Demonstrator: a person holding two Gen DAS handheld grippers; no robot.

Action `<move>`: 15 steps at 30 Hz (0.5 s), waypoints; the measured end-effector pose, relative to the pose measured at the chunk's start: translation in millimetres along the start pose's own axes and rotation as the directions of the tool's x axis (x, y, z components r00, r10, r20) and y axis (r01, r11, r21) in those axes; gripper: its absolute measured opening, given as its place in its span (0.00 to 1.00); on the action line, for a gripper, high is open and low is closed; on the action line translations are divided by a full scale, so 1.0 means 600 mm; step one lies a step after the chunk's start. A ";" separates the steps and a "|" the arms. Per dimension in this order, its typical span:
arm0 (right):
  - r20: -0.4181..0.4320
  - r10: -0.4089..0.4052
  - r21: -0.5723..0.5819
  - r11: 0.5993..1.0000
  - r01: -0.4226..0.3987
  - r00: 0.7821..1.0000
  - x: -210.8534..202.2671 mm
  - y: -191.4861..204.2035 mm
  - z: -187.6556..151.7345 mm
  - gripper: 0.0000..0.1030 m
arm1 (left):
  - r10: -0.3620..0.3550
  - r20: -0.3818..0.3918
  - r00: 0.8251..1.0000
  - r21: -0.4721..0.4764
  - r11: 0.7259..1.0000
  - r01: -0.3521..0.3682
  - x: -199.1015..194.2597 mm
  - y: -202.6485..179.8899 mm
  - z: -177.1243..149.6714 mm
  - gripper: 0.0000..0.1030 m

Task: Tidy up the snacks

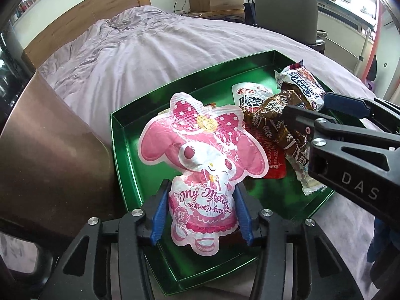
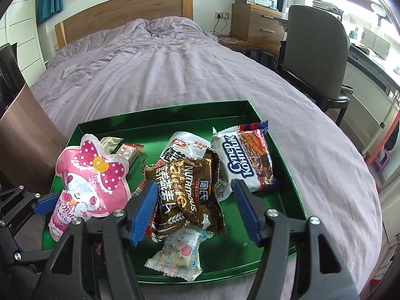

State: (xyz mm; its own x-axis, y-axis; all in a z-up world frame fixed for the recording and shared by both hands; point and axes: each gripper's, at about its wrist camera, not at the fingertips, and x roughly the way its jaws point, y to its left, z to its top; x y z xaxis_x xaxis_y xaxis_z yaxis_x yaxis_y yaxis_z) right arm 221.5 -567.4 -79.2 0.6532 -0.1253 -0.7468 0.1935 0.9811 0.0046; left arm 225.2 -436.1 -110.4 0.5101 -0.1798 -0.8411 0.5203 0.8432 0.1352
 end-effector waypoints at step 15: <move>0.060 -0.057 0.026 0.998 0.055 0.997 -0.118 -0.012 -0.008 1.00 | -0.014 0.075 0.997 0.038 0.999 0.011 -0.093 -0.001 -0.018 0.52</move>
State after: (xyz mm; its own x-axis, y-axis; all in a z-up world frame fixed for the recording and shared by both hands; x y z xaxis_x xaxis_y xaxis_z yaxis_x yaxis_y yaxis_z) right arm 170.4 -565.1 -29.8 0.6840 -0.1895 -0.7044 0.2485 0.9684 -0.0192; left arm 189.0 -421.2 -69.0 0.5530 -0.2292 -0.8011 0.5515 0.8213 0.1458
